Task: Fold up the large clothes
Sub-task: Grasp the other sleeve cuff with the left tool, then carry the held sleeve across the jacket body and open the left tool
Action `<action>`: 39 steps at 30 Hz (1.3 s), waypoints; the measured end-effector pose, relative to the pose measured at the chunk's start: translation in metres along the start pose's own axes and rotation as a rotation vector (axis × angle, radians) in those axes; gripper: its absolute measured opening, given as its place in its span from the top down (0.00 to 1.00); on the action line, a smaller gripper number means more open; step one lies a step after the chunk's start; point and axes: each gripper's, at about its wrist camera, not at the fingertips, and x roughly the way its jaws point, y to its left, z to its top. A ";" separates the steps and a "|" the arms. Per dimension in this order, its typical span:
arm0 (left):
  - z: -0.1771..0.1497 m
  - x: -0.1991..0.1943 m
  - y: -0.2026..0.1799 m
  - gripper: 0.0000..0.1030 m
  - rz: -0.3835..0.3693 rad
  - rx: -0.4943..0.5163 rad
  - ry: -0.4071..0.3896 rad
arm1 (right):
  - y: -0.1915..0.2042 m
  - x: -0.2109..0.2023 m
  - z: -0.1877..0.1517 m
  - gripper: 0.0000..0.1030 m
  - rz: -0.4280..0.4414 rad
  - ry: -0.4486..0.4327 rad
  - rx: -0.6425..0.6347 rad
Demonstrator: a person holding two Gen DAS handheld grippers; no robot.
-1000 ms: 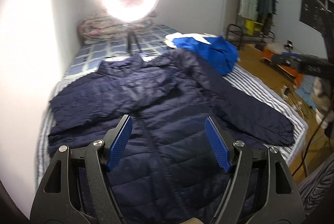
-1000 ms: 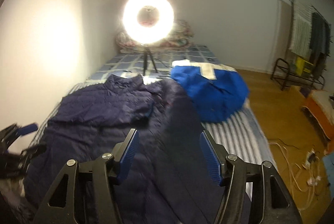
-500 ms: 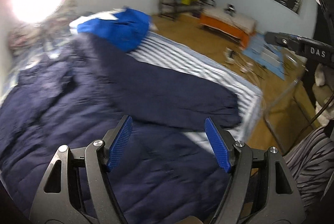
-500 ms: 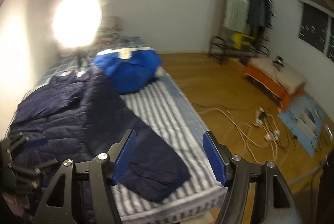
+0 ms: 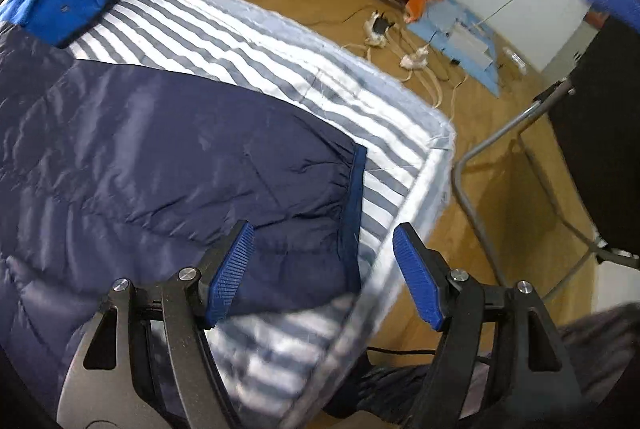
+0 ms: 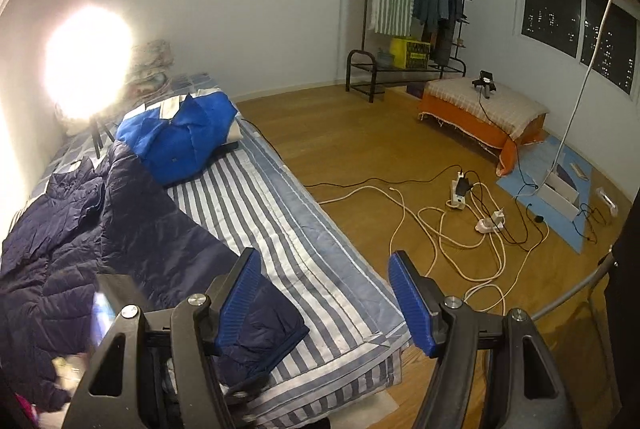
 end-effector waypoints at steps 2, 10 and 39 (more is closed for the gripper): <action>0.002 0.014 -0.003 0.28 0.041 0.023 0.014 | 0.004 -0.001 0.000 0.33 -0.002 -0.005 -0.008; 0.000 0.036 -0.016 0.26 0.127 0.116 0.043 | 0.005 0.002 0.000 0.33 0.022 0.005 0.005; 0.002 -0.145 0.160 0.93 0.030 -0.345 -0.234 | 0.060 0.004 0.009 0.33 0.115 0.015 -0.058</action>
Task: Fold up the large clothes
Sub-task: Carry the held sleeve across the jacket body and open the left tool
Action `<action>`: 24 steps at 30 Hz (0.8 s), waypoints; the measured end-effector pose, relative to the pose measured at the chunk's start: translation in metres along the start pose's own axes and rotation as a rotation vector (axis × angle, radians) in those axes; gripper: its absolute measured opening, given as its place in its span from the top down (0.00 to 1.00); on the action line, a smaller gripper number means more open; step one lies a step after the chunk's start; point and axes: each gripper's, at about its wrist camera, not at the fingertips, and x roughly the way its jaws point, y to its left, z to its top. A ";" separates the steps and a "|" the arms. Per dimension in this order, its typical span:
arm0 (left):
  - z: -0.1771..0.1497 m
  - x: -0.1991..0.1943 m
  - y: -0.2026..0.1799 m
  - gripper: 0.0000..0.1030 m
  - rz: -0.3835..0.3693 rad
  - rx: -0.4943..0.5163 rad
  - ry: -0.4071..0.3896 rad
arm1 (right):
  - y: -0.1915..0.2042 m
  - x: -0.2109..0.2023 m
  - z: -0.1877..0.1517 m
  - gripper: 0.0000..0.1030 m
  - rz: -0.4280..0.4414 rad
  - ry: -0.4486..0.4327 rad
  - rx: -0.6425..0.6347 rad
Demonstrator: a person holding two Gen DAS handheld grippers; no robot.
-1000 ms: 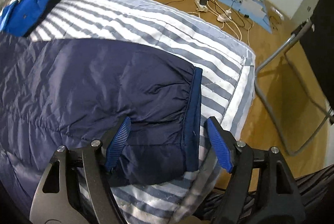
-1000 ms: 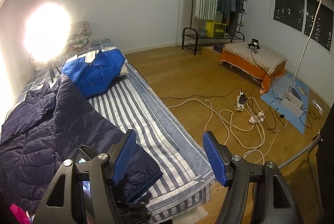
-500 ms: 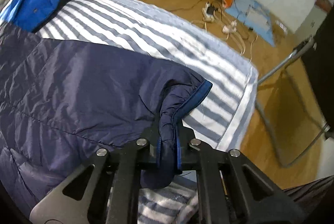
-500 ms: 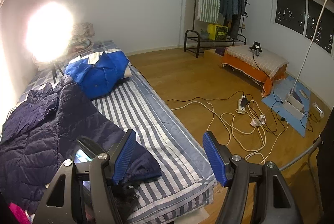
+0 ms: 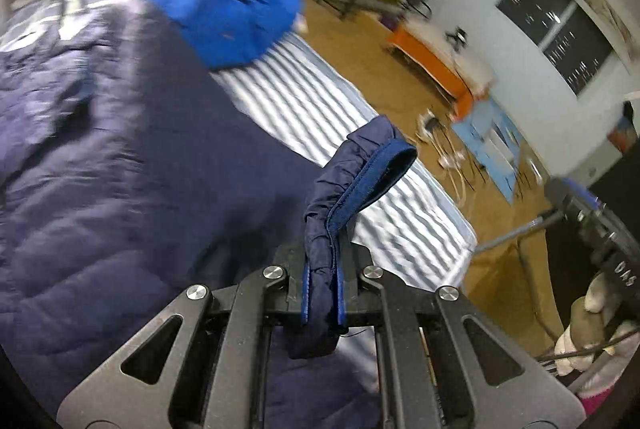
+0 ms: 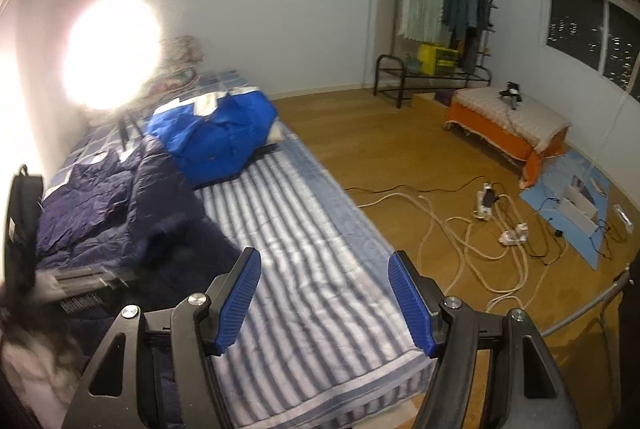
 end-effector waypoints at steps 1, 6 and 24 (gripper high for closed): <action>0.001 -0.008 0.012 0.93 0.011 -0.012 -0.013 | 0.004 0.001 0.000 0.33 0.007 0.002 -0.008; 0.011 -0.050 0.075 0.93 0.071 -0.097 -0.081 | 0.041 0.013 0.006 0.33 0.126 0.048 -0.044; 0.012 -0.164 0.356 0.93 0.444 -0.468 -0.342 | 0.232 0.150 0.032 0.49 0.443 0.195 -0.351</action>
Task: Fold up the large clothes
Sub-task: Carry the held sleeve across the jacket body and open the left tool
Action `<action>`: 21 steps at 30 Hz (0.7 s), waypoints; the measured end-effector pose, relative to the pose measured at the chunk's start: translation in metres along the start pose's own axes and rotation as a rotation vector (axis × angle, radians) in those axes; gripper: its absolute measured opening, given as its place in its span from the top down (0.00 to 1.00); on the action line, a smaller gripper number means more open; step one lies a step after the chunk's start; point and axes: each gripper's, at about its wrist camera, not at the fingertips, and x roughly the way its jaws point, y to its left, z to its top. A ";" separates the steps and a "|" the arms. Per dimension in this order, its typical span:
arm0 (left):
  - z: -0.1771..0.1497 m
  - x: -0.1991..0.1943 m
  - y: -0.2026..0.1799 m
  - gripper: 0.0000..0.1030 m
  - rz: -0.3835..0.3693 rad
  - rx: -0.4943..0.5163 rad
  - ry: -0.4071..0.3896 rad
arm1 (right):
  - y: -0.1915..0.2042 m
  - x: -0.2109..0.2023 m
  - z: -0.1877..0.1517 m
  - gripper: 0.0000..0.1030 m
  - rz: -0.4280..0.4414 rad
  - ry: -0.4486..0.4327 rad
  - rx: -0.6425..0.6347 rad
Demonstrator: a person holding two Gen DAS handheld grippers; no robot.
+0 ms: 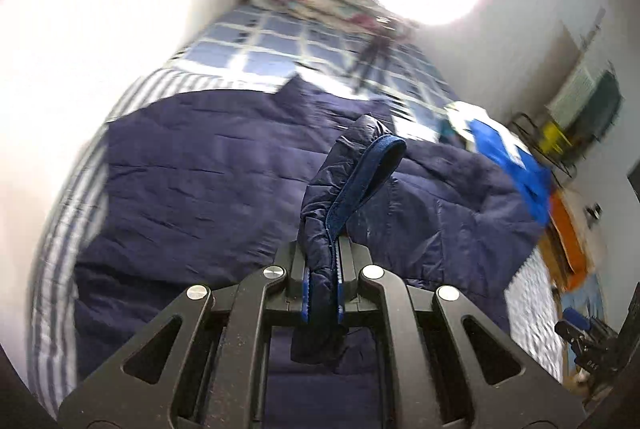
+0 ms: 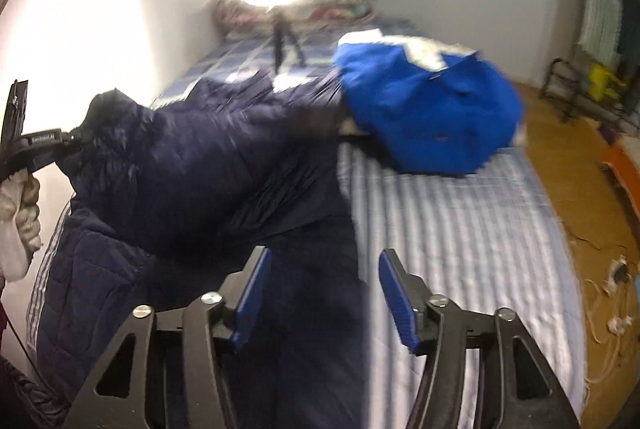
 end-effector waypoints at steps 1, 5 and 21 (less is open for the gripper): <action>0.003 0.006 0.011 0.93 0.010 -0.014 -0.001 | 0.000 0.009 0.005 0.50 0.011 0.008 -0.008; 0.011 0.020 0.041 0.93 0.040 -0.047 -0.021 | 0.006 0.057 0.041 0.50 0.043 0.007 -0.016; 0.000 0.091 0.101 0.66 0.161 -0.043 0.109 | -0.021 0.209 0.105 0.64 -0.165 0.095 0.100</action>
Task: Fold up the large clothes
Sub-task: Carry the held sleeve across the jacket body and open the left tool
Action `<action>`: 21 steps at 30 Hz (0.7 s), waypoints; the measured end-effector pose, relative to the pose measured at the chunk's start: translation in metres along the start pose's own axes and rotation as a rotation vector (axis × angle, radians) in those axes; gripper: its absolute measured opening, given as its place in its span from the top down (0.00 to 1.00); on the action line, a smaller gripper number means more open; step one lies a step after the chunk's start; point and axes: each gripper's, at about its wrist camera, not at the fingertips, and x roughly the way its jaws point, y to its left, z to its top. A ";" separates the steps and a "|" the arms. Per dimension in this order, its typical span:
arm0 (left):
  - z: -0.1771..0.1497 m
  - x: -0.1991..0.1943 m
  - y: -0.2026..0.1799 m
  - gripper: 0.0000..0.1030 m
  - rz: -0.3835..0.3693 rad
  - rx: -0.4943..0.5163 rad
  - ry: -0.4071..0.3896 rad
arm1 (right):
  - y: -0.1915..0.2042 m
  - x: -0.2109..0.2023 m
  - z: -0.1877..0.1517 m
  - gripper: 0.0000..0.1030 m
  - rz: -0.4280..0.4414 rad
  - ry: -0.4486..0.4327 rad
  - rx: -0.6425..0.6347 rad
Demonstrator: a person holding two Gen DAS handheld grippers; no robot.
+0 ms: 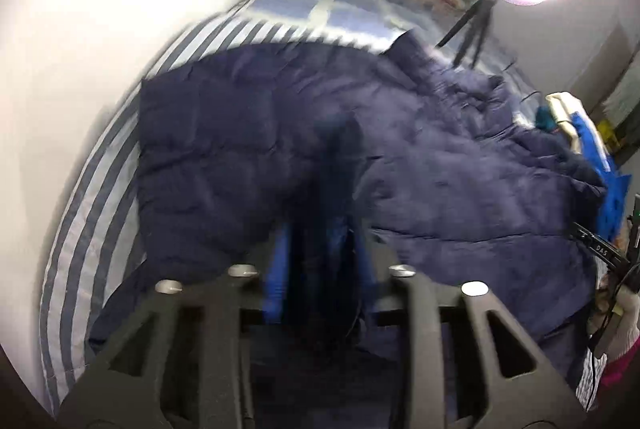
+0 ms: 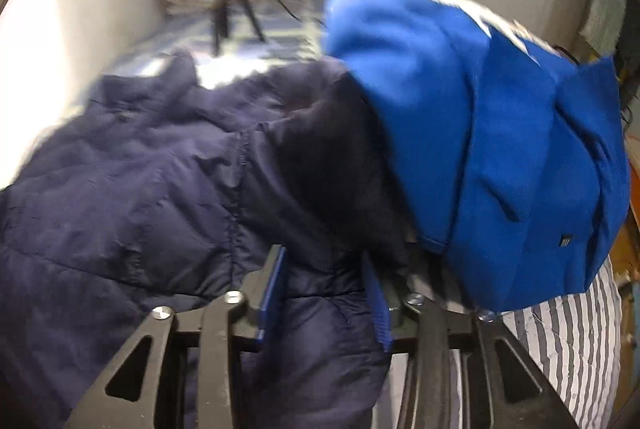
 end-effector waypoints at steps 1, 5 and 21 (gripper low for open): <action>-0.001 0.001 0.002 0.66 0.008 0.001 0.000 | -0.002 0.002 0.000 0.64 0.006 0.001 0.008; 0.001 0.009 0.004 0.66 0.007 0.034 0.018 | -0.001 -0.012 -0.006 0.61 0.025 -0.032 0.003; 0.031 0.047 -0.027 0.91 0.189 0.170 -0.004 | 0.002 0.021 0.011 0.62 -0.058 -0.022 -0.092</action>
